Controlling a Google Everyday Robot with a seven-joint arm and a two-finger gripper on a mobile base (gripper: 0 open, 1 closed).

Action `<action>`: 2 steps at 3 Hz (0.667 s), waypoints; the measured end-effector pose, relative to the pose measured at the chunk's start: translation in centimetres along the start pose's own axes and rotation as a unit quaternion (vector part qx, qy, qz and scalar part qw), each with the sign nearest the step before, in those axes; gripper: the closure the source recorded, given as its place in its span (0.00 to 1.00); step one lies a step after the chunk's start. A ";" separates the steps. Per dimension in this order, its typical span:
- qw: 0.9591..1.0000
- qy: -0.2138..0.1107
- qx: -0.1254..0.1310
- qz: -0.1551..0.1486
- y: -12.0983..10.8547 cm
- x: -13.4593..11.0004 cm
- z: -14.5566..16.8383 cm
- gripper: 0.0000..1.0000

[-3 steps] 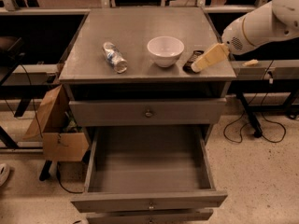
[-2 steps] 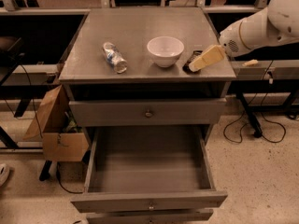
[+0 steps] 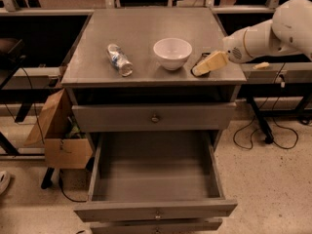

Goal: Place rxbar chocolate into middle drawer

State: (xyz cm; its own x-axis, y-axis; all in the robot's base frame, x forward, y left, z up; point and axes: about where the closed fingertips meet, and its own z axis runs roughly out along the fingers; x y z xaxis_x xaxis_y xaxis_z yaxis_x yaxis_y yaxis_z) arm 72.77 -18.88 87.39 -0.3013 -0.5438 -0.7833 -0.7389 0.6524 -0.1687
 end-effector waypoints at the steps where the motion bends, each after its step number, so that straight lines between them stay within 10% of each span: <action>1: 1.000 -0.004 -0.002 0.000 -1.0 -0.3 2.6 0.00; 2: 1.000 0.002 0.007 -0.001 -1.8 -0.4 4.0 0.00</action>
Offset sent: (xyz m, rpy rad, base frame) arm 0.0551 0.0087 -0.0194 -0.0274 -0.0176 -0.0403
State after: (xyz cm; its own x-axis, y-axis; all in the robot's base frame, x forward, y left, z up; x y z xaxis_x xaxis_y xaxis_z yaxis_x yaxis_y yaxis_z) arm 76.65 -17.76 85.64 -0.3029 -0.5465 -0.7807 -0.7304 0.6594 -0.1782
